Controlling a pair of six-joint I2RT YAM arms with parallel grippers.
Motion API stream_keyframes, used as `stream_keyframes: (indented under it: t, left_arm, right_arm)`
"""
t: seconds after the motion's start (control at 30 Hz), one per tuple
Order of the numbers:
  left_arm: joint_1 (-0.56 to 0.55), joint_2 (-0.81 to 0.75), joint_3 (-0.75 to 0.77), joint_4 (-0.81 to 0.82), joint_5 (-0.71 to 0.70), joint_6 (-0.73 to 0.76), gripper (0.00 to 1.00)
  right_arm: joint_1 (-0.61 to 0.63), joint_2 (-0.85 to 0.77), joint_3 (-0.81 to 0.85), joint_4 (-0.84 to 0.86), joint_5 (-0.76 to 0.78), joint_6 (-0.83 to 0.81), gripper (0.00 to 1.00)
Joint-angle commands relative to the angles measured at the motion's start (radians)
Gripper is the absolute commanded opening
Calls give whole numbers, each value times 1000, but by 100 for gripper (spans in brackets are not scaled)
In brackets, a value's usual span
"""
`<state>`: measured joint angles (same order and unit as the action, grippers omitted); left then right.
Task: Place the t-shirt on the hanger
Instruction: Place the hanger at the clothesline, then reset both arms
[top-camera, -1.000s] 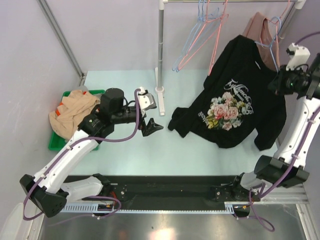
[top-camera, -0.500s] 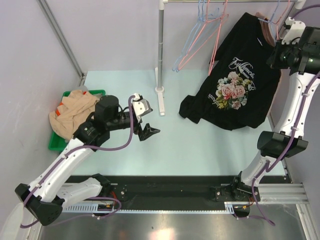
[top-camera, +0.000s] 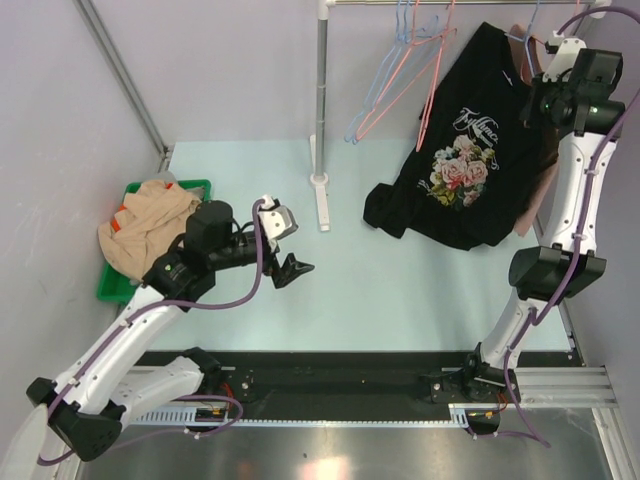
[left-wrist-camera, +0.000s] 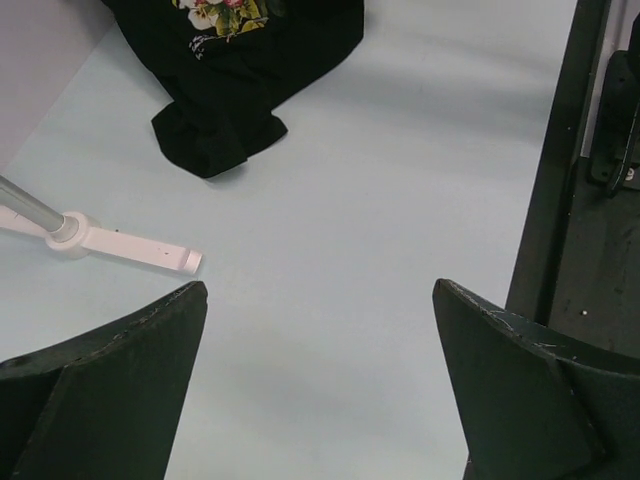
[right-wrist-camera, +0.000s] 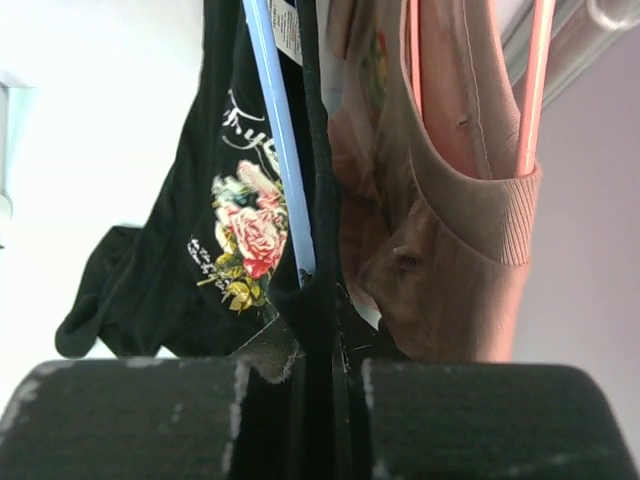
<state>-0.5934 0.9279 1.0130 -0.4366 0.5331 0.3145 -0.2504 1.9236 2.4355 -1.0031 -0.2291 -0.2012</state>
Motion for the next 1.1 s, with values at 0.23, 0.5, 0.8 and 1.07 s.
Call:
stream_keyframes:
  t: [0.23, 0.5, 0.8, 1.07]
  left_arm:
    - [116, 14, -11, -1, 37, -112, 100]
    - [282, 19, -21, 91, 113, -287, 100]
    - [509, 15, 74, 61, 113, -427, 100]
    - [667, 137, 314, -249, 36, -318, 100]
  right_arm:
    - [-13, -28, -16, 97, -7, 17, 12]
    - [-33, -116, -56, 100, -36, 26, 55]
    - [-56, -345, -96, 156, -167, 37, 100]
    - [101, -557, -507, 66, -371, -5, 100]
